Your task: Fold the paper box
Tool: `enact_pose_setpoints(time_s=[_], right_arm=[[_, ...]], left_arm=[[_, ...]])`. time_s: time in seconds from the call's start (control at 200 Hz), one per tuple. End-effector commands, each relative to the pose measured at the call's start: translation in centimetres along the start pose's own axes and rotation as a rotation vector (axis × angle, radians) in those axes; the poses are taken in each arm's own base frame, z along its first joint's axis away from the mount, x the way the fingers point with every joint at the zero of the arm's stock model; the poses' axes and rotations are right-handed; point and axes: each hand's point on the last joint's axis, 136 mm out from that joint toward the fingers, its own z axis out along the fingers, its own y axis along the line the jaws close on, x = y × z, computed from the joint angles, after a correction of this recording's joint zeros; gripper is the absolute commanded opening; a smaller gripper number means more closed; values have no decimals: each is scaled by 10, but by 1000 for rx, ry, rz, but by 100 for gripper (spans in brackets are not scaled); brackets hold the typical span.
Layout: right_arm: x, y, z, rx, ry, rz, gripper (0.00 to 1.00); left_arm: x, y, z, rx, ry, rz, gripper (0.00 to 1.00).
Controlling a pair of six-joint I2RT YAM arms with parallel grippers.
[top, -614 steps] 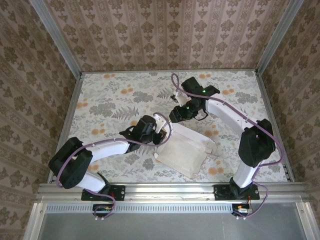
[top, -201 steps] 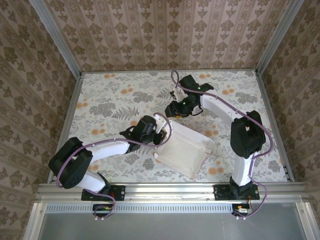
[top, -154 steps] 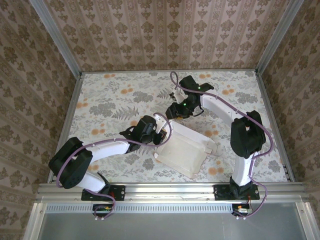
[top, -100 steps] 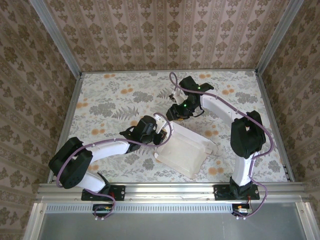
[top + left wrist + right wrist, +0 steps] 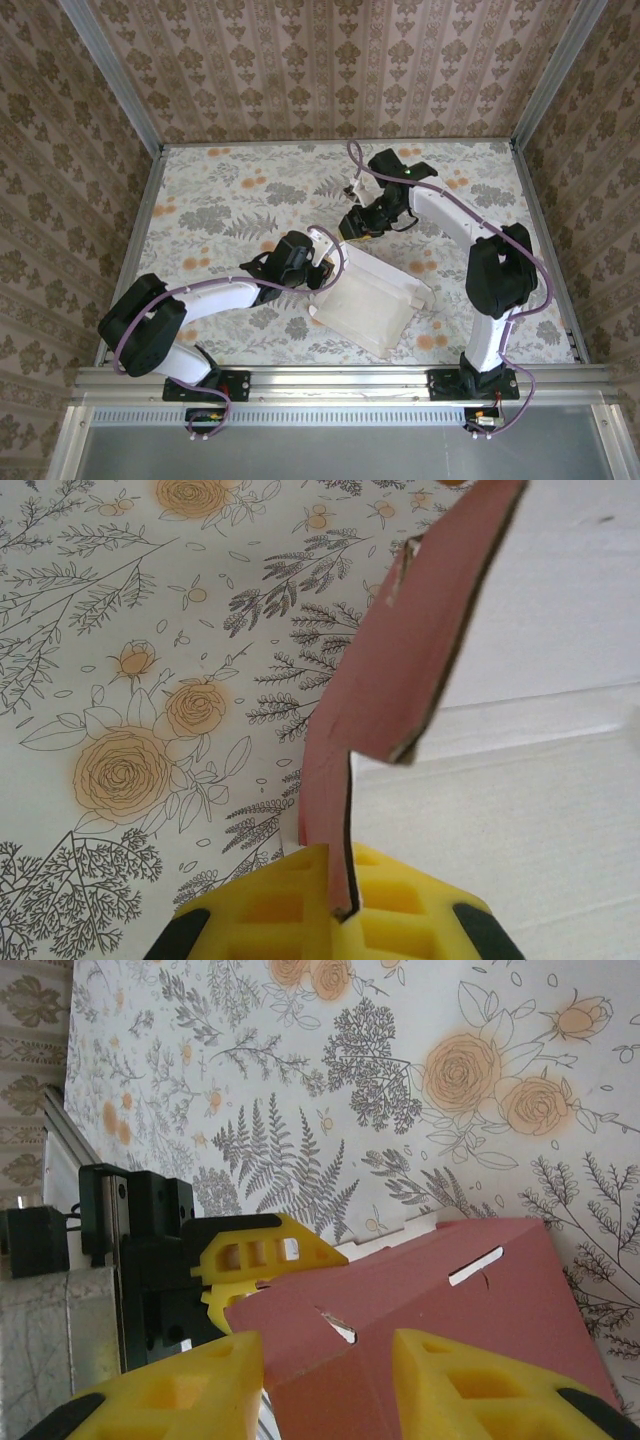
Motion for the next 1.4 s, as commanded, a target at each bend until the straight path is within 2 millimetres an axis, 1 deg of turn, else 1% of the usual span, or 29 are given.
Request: enact_pose_setpoints(time_s=[0.0, 0.155, 0.4, 0.515, 0.59, 0.77, 0.875, 1.04, 1.14, 1.24, 1.395], right_arm=[[9, 5, -8, 4, 15, -10, 42], [5, 7, -15, 16, -40, -20, 42], [16, 7, -27, 71, -79, -51, 41], [26, -8, -25, 185, -58, -62, 40], [30, -15, -21, 221, -53, -60, 41], [35, -32, -18, 356, -47, -91, 42], [37, -33, -13, 394, -35, -118, 41], [45, -34, -3, 441, -19, -148, 33], [47, -38, -5, 470, -31, -150, 32], [47, -35, -10, 474, -56, -156, 28], [48, -32, -14, 471, -69, -162, 28]], left_arm=[[39, 5, 6, -19, 142, -2, 0], [39, 3, 7, -11, 146, 3, 0], [38, 1, 7, -2, 149, 8, 0], [38, 0, 8, 2, 153, 12, 0], [36, -2, 8, 7, 152, 13, 0], [35, -6, 9, 18, 157, 23, 0], [36, -7, 10, 21, 163, 25, 0], [31, -11, 10, 37, 154, 20, 0], [29, -12, 9, 41, 152, 21, 0], [31, -11, 8, 39, 160, 22, 0], [29, -13, 7, 50, 153, 14, 0]])
